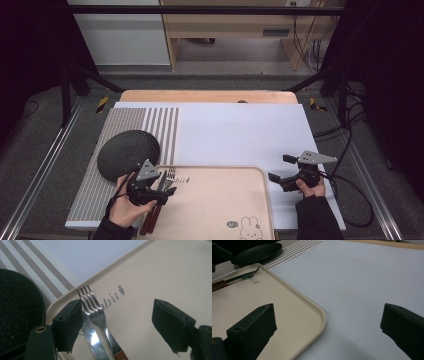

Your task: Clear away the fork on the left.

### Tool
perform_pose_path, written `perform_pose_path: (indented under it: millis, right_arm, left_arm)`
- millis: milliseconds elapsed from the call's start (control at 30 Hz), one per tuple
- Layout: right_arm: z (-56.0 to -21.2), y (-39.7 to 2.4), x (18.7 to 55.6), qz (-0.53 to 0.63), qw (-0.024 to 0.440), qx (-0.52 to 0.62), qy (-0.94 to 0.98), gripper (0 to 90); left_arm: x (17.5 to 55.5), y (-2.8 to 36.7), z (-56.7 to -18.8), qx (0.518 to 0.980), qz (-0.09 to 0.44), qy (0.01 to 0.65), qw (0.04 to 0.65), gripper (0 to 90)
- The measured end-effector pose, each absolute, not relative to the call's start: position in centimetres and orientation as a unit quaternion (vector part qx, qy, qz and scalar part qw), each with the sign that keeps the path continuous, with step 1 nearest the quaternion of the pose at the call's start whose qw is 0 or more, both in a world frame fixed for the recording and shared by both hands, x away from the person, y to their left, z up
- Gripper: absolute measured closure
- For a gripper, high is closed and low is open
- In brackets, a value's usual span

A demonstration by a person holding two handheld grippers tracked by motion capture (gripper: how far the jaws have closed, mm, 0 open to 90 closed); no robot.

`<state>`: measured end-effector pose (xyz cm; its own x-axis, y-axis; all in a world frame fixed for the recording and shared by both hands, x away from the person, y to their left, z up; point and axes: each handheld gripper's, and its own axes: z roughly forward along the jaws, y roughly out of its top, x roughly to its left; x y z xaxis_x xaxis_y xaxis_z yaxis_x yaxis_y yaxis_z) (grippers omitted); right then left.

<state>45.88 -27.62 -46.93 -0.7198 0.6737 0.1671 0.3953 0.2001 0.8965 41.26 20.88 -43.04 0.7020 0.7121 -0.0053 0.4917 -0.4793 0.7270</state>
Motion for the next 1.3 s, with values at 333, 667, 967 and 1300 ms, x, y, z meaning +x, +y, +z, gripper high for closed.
perform_pose_path:
  millis: [333, 667, 967, 1300]
  right_arm:
    - [-47.0, -27.6, 45.9, 0.525, 0.133, 0.352, 0.764, 0.4]
    - [-46.9, -27.6, 45.9, 0.525, 0.133, 0.353, 0.763, 0.4]
    - [-46.9, -27.7, 45.9, 0.526, 0.134, 0.354, 0.761, 0.4]
    - [-46.9, -27.7, 45.9, 0.525, 0.135, 0.356, 0.761, 0.4]
  left_arm:
    - [41.4, 21.9, -42.6, 0.840, 0.143, 0.355, 0.386, 7.5]
    - [41.5, 22.9, -42.4, 0.844, 0.139, 0.335, 0.395, 3.8]
    - [41.6, 24.4, -41.6, 0.847, 0.148, 0.322, 0.396, 3.3]
    - [42.2, 25.8, -40.8, 0.845, 0.159, 0.316, 0.401, 2.9]
